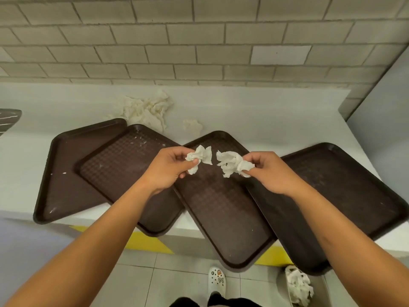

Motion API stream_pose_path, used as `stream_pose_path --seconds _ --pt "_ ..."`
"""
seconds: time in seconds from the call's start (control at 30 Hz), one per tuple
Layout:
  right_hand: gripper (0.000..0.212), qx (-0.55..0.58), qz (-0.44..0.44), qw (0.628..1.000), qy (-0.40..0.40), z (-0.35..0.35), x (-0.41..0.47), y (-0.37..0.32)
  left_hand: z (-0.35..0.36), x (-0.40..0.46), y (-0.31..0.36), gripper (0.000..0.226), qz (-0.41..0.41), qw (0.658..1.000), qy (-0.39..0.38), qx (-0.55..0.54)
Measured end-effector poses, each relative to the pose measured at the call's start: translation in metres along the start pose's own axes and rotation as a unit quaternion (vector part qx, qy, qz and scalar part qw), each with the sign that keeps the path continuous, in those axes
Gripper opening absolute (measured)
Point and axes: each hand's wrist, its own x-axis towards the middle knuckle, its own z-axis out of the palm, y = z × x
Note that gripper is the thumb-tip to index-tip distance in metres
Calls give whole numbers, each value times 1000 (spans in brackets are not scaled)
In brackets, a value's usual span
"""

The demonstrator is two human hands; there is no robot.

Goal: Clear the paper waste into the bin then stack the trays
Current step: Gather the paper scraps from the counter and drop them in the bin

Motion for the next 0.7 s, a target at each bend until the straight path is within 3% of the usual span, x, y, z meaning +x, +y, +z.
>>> stream_pose_path --seconds 0.7 --pt "10 38 -17 998 42 11 -229 28 107 -186 -7 13 6 1000 -7 1"
